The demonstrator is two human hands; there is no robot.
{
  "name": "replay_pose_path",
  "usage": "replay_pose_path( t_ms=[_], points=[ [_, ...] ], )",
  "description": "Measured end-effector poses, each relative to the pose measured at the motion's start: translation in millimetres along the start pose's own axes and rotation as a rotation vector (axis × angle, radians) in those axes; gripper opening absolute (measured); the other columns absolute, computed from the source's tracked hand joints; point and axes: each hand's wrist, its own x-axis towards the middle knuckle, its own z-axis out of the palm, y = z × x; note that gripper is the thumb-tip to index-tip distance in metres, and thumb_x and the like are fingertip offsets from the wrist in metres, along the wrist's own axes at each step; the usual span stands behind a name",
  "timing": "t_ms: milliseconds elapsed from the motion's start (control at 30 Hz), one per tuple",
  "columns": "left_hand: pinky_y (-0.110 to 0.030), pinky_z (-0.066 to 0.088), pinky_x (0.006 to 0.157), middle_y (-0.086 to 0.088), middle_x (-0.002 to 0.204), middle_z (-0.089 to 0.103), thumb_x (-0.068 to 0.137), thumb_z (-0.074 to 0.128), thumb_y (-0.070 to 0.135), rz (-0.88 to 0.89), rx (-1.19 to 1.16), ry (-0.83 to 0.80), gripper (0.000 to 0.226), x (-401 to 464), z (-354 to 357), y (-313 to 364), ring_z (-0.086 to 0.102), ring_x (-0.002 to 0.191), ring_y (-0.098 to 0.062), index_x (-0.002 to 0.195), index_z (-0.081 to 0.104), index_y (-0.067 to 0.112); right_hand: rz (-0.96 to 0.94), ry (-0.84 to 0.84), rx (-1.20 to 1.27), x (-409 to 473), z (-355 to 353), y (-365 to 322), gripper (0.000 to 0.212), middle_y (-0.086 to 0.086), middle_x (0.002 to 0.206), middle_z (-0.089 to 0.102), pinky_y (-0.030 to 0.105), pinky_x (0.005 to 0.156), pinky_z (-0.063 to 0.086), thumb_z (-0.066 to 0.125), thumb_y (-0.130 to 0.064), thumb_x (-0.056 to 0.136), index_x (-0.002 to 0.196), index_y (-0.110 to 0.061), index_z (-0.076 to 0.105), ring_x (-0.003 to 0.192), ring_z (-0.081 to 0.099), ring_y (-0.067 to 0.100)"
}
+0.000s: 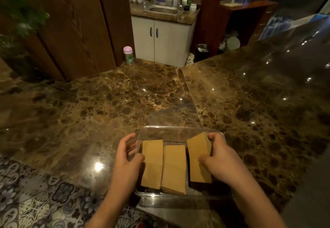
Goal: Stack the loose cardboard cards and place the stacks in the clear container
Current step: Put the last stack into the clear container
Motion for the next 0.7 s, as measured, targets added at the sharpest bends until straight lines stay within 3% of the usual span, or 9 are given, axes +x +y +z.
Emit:
replay_pose_path(
  t_ms=[133, 300, 467, 533, 600, 700],
  points=[
    [-0.030, 0.052, 0.080, 0.000, 0.115, 0.061, 0.091, 0.057, -0.001, -0.026, -0.053, 0.027, 0.048, -0.1, -0.1, -0.9, 0.062, 0.106, -0.015, 0.128, 0.047, 0.028, 0.072, -0.102, -0.035, 1.6, 14.5, -0.6, 0.063, 0.006, 0.141, 0.037, 0.033, 0.089, 0.045, 0.066, -0.025, 0.090, 0.144, -0.024, 0.032, 0.116, 0.051, 0.023],
    [-0.022, 0.048, 0.076, 0.002, 0.113, 0.060, 0.093, 0.055, 0.002, -0.010, -0.076, 0.050, 0.044, -1.7, 3.2, -1.5, 0.060, 0.104, -0.010, 0.128, 0.047, 0.027, 0.046, -0.165, -0.120, -1.2, 21.0, -0.9, 0.047, 0.005, 0.127, 0.059, 0.036, 0.091, 0.049, 0.055, -0.027, 0.096, 0.139, -0.017, 0.039, 0.108, 0.058, 0.021],
    [-0.011, 0.046, 0.068, 0.013, 0.106, 0.060, 0.092, 0.058, 0.003, 0.039, 0.072, 0.013, 0.038, 1.5, 4.4, -0.3, 0.059, 0.096, 0.003, 0.119, 0.050, 0.029, 0.026, -0.127, -0.253, -3.9, 32.9, -2.8, 0.066, 0.014, 0.136, 0.056, 0.041, 0.098, 0.048, 0.042, -0.032, 0.097, 0.153, -0.008, 0.017, 0.124, 0.051, 0.031],
    [-0.018, 0.047, 0.074, 0.018, 0.107, 0.060, 0.091, 0.061, 0.012, 0.085, 0.233, -0.006, 0.035, 6.4, -0.6, 0.2, 0.060, 0.102, -0.005, 0.118, 0.050, 0.033, 0.036, -0.097, -0.320, -6.4, 35.0, -4.6, 0.073, 0.018, 0.155, 0.035, 0.041, 0.109, 0.041, 0.039, -0.036, 0.099, 0.156, -0.004, 0.006, 0.138, 0.037, 0.033],
    [-0.030, 0.049, 0.087, 0.019, 0.121, 0.058, 0.091, 0.062, 0.030, 0.163, 0.542, -0.049, 0.040, 14.8, -4.5, 4.9, 0.057, 0.114, -0.011, 0.127, 0.047, 0.034, 0.019, -0.021, -0.379, -5.3, 32.7, -8.4, 0.078, 0.017, 0.162, 0.021, 0.040, 0.111, 0.038, 0.039, -0.043, 0.100, 0.157, -0.005, 0.002, 0.143, 0.031, 0.033],
    [-0.035, 0.031, 0.114, 0.008, 0.152, 0.037, 0.093, 0.054, 0.046, 0.378, 0.877, -0.031, 0.067, 30.6, 3.7, 24.9, 0.032, 0.142, -0.014, 0.151, 0.027, 0.026, -0.143, 0.162, -0.409, 3.9, 23.1, -24.9, 0.065, 0.009, 0.149, 0.045, 0.035, 0.103, 0.046, 0.039, -0.052, 0.098, 0.151, -0.016, 0.029, 0.132, 0.045, 0.024]
  ],
)
